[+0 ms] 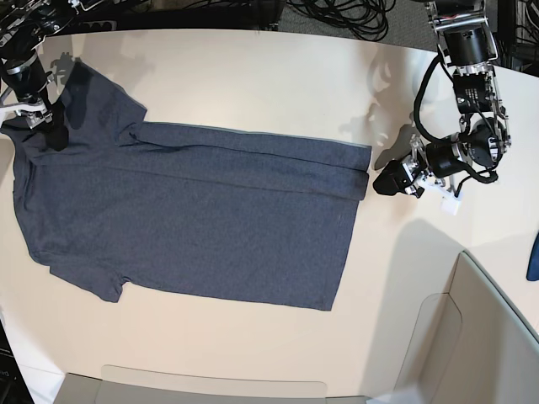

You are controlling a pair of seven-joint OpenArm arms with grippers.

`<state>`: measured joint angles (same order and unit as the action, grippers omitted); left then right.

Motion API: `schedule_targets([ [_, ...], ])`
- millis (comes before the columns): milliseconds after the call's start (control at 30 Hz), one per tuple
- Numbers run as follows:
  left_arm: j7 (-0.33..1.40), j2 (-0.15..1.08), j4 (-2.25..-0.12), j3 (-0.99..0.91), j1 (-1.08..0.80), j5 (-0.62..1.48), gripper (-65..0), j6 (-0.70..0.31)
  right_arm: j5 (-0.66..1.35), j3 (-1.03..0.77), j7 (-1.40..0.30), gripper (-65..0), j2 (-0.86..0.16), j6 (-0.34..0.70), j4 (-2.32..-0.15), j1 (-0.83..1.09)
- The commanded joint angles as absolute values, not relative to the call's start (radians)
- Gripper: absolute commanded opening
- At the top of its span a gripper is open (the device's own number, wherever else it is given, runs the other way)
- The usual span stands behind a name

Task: Layout the t-shirt on the table in an organized manner, then fold the t-shirt properly
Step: 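Release the fold and move the right gripper to grasp the sleeve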

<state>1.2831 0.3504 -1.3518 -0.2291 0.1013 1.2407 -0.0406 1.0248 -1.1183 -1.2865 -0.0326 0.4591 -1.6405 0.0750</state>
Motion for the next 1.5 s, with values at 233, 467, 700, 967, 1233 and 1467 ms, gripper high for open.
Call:
schedule_targets([
  [233, 1.287, 0.371, -1.414, -0.234, 0.070, 1.270, -40.4, -0.044, 1.052, -1.119, -1.280, -17.5, -0.007, 0.467, -1.659, 0.249],
  [467, 1.285, 0.372, -1.425, -0.234, 0.053, 1.268, -40.4, -0.045, 1.096, -1.119, -1.279, -17.4, 0.007, 0.467, -1.652, 0.303],
  [700, 1.287, 0.372, -1.425, -0.234, 0.053, 1.268, -40.4, -0.045, 1.095, -1.125, -1.280, -17.4, 0.053, 0.441, -1.598, 0.308],
  [967, 1.287, 0.372, -1.425, -0.234, 0.047, 1.268, -40.4, -0.045, 1.096, -1.127, -1.274, -17.3, 0.084, 0.355, -1.601, 0.334],
  [1233, 1.283, 0.372, -1.425, -0.234, 0.033, 1.268, -41.3, -0.045, 1.047, -1.118, -1.279, -17.5, 0.128, 0.317, -1.596, 0.282],
  [1467, 1.287, 0.372, -1.423, -0.231, 0.033, 1.268, -46.3, -0.045, 1.070, -1.118, -1.280, -53.8, 0.143, 0.318, -1.598, 0.249],
])
